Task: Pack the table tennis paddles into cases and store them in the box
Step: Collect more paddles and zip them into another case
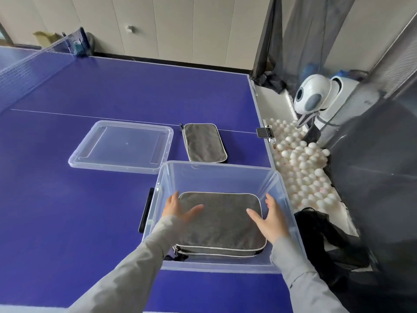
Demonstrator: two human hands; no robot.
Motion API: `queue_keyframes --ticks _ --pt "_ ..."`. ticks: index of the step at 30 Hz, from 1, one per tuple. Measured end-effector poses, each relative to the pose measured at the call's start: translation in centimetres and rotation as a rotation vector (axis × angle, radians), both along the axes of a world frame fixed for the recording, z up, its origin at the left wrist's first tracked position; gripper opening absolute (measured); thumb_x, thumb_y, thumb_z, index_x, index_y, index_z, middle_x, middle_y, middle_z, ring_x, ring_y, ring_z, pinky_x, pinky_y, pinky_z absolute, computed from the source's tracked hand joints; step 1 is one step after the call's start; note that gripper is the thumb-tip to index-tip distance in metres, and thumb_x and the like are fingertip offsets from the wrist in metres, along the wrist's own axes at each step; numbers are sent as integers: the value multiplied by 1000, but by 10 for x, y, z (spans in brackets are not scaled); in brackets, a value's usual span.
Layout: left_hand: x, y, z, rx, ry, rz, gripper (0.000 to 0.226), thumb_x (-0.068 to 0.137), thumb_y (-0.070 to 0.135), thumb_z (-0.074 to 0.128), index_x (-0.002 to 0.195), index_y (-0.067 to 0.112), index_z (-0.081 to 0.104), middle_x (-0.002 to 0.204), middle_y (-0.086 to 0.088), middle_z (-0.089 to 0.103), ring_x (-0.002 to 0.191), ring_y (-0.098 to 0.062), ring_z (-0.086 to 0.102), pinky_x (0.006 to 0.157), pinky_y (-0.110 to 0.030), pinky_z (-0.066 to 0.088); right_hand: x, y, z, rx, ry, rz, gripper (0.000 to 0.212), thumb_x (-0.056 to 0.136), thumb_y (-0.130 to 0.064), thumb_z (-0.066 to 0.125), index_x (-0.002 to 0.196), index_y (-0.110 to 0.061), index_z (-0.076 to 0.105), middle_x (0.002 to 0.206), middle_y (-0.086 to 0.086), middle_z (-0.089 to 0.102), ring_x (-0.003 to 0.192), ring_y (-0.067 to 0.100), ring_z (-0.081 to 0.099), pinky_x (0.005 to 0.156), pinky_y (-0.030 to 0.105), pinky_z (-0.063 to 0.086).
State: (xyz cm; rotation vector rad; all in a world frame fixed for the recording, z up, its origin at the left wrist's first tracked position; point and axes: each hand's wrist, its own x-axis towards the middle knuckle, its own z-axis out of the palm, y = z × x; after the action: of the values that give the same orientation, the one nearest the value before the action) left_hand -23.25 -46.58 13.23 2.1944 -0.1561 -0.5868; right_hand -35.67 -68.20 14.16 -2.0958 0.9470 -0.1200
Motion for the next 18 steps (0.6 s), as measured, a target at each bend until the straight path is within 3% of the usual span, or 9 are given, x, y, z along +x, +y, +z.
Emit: queue_keyframes --ticks 5,10,12,14,18 --pt "0 14 40 -64 -137 70 77 83 47 64 145 16 30 148 -4 35 135 -20 35 106 -29 29 18 20 30 -64 -105 122 66 88 -35 63 144 -18 33 147 1 41 135 18 38 112 41 30" --pt "-3 66 61 -66 -310 181 69 86 42 63 143 20 32 148 1 34 133 -17 35 101 -23 29 47 62 51 -144 -152 320 60 90 -36 59 142 -18 36 147 1 40 135 18 38 108 29 26" --pt "-8 95 59 -11 -317 226 71 87 42 61 146 17 28 151 0 29 135 -20 34 108 -31 31 59 90 55 -116 -167 418 59 91 -32 59 143 -15 35 147 4 39 136 19 35 107 26 23" --pt "-17 126 52 31 -295 296 72 88 42 59 147 16 27 151 0 28 131 -22 39 106 -37 38 68 123 56 -99 -174 532 59 92 -28 59 143 -13 34 146 7 38 137 21 33 108 26 22" --pt "-37 188 24 81 -222 441 71 89 44 56 147 17 25 152 2 26 131 -20 39 100 -33 41 82 195 49 -116 -154 754 59 92 -25 59 143 -9 34 147 10 37 138 22 31 109 24 20"
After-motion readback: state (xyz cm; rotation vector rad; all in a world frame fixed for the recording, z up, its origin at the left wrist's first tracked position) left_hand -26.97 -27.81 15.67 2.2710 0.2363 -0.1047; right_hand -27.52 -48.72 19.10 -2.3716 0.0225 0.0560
